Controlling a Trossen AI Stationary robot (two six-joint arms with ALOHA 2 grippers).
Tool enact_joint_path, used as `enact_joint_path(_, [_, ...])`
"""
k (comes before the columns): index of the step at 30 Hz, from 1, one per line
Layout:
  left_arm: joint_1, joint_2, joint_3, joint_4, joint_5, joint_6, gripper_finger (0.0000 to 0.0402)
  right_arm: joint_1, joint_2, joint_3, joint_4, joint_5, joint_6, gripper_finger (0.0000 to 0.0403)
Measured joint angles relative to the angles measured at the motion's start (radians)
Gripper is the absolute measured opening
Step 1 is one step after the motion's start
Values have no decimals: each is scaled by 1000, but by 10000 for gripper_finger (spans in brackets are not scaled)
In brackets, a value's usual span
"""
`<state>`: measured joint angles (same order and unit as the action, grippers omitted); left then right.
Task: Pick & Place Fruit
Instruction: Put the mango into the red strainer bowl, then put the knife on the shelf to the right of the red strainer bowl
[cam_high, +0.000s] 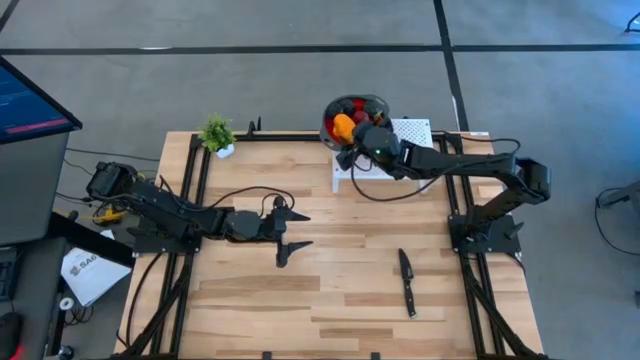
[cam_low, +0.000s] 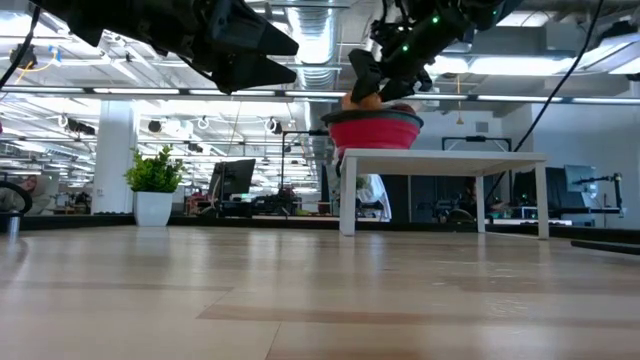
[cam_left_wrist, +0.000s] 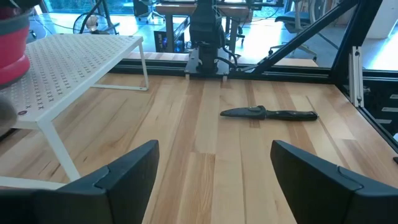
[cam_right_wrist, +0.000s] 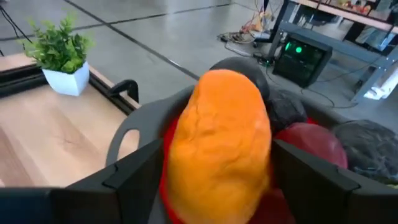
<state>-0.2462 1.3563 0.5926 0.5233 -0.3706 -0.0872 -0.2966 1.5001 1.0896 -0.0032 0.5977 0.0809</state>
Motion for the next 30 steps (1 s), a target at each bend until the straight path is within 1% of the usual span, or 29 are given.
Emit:
enact_joint_path(7, [0,0,0,1,-1,0,301,0,-17,0,-13,-3,-14,323])
enact_joint_path(13, [0,0,0,1,-4,0,302,9,-55,-1,-16,8,-40,338])
enact_joint_path(18, [0,0,0,2,-3,0,301,24,-95,0,-27,13,-64,333])
enact_joint_path(22, [0,0,0,2,-3,0,302,60,-126,0,-31,33,-99,324])
enact_joint_path(26, [0,0,0,2,-3,0,301,127,-152,0,-59,92,-137,313])
enact_joint_path(30, [-2,0,0,2,-2,-6,302,232,-174,0,-173,142,-135,304])
